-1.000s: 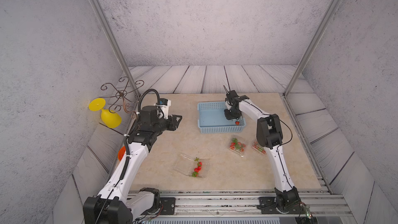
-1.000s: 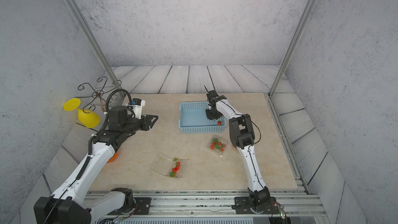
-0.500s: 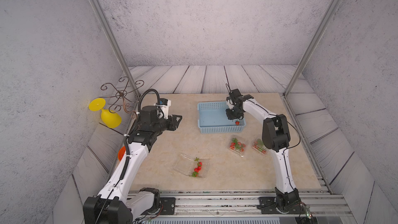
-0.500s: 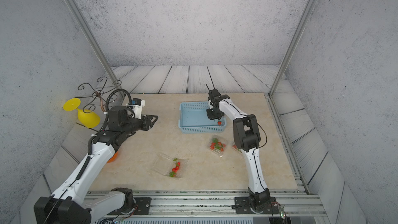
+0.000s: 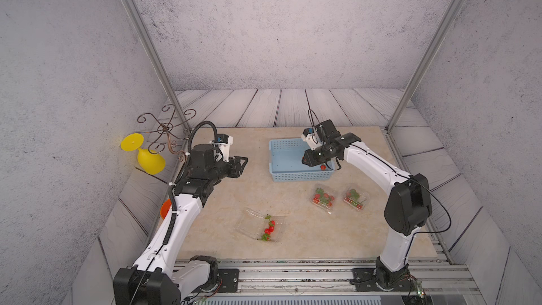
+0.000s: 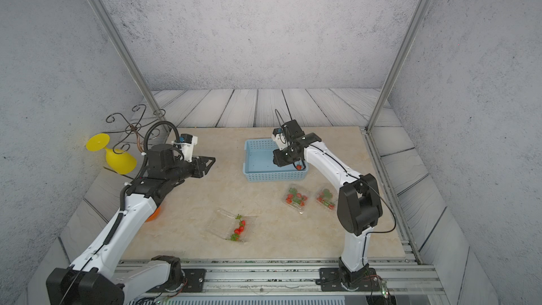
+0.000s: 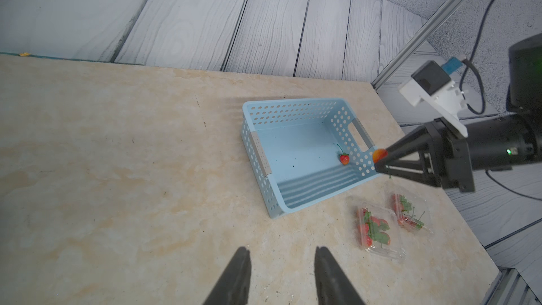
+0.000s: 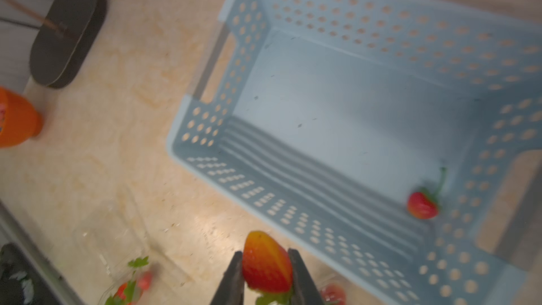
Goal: Pack strawberries into containers
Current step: Place the strawberry in the packing box.
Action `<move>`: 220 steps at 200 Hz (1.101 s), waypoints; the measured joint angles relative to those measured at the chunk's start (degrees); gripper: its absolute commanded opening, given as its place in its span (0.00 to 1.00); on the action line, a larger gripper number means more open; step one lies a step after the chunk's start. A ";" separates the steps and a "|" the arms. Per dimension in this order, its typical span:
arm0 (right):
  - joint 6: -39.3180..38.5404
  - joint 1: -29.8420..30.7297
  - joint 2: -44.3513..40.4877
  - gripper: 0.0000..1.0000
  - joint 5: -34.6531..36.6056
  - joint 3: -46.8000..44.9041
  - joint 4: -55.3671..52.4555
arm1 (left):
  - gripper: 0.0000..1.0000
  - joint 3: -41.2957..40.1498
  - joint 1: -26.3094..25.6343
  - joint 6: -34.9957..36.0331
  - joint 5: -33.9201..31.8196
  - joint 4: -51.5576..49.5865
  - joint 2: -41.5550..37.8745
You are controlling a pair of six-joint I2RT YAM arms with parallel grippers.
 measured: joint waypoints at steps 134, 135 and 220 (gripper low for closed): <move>7.43 27.19 -4.55 0.25 -5.03 -16.76 4.61 | 0.40 0.00 0.09 -0.07 -0.15 0.02 -2.34; 7.45 27.21 -4.50 0.25 -5.01 -16.90 4.61 | 0.40 0.00 0.09 -0.07 -0.13 0.02 -2.36; 8.52 27.15 -0.90 0.28 -3.34 -21.27 5.70 | 0.40 -0.02 0.09 -0.22 -0.13 0.02 -3.13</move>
